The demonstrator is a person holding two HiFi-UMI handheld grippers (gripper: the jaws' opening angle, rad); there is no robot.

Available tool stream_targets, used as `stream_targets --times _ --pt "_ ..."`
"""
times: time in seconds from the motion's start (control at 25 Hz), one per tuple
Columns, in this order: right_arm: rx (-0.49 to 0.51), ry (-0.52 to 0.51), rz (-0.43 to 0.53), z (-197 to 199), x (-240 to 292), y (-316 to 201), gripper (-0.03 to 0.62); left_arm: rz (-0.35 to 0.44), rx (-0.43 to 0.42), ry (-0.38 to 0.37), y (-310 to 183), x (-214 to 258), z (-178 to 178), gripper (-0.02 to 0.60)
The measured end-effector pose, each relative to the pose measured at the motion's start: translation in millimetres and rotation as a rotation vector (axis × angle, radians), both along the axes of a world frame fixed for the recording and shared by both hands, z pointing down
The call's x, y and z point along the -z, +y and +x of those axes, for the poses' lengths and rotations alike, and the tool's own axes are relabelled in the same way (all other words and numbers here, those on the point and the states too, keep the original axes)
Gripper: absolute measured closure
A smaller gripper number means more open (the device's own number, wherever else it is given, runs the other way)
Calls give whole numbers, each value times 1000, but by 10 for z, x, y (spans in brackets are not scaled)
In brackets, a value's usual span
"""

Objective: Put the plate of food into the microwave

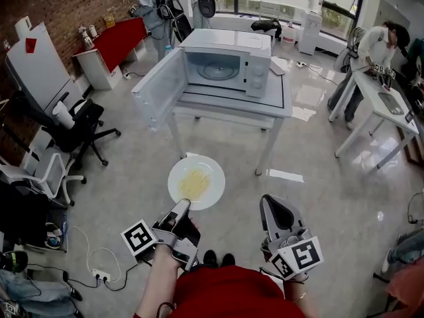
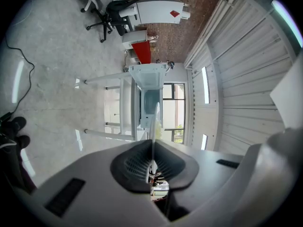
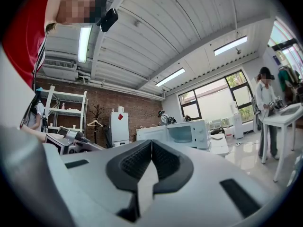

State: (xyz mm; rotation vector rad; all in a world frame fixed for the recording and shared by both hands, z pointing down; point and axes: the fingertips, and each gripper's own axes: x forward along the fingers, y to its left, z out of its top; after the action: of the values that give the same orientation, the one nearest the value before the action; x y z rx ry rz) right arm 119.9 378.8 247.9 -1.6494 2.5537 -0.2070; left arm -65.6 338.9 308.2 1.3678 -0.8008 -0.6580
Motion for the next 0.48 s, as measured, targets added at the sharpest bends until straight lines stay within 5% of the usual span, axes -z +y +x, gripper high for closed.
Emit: stream_targets --times 0.48 --pt "29 -1 12 225 -22 -361 579 21 53 -31 -452 -17 29 560"
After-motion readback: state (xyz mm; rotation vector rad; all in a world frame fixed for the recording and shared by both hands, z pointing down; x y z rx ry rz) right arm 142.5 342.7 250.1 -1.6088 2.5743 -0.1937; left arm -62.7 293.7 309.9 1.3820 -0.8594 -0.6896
